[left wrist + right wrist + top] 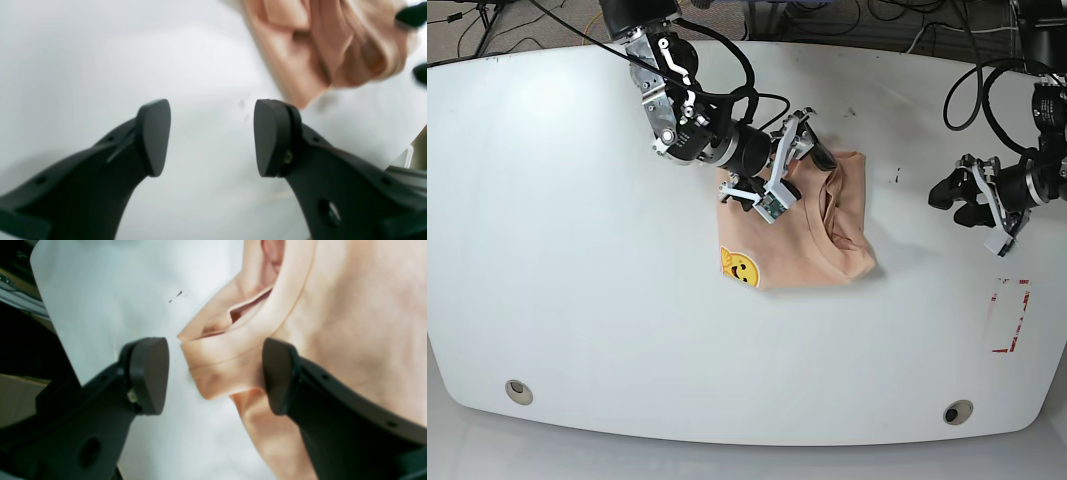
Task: Layout the t-shirt on the table in an organized manner, then fold the t-shirt properly
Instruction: 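Open the right gripper and move both grippers to the bundle's edges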
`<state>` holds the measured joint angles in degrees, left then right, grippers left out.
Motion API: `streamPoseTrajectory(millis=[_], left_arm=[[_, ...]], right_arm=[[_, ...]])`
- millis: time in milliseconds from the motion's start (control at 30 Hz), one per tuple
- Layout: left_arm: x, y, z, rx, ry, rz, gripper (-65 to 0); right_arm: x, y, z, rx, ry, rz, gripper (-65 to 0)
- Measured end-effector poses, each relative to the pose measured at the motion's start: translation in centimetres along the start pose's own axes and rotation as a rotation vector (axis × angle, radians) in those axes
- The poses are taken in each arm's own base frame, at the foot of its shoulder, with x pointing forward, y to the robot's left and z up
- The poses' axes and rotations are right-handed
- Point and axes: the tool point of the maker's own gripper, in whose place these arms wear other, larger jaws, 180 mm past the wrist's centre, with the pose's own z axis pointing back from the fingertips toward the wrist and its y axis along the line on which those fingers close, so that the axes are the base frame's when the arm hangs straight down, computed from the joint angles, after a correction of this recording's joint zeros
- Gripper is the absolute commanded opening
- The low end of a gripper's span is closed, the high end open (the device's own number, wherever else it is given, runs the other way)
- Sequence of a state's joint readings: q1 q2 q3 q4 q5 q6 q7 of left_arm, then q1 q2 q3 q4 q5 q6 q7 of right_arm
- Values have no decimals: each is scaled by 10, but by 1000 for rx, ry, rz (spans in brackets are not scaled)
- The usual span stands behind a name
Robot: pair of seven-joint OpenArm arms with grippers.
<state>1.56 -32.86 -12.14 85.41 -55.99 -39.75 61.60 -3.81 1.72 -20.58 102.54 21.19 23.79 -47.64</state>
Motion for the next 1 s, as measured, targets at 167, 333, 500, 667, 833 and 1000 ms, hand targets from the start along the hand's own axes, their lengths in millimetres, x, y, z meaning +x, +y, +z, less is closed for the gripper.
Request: streamPoseTrajectory(millis=[167,333,500,667,833,1000], left_arm=[[-7,1,-2,11,26,-6,-278],[-7,1,-1,12,26,-6,-278],[-8,1,-1,11,27,-6,-278],[-8,1,-1,11,27,-6,-278],[-7,1,-1,12,26,-6,-278],[-8,1,-1,12,28,-6,-278]], right_arm=[[-7,-8,-8,-5,-4,-27,-241],[-15,-14,-17,-5,-17,-62,-241],[-33,-11,-29,-14,31,-10,-243],[-39,-1,-38,-30,53,107,-333],[-34,3,-42,-36,38,137,-577],[-29,0,-42,-42,34,148,-637]])
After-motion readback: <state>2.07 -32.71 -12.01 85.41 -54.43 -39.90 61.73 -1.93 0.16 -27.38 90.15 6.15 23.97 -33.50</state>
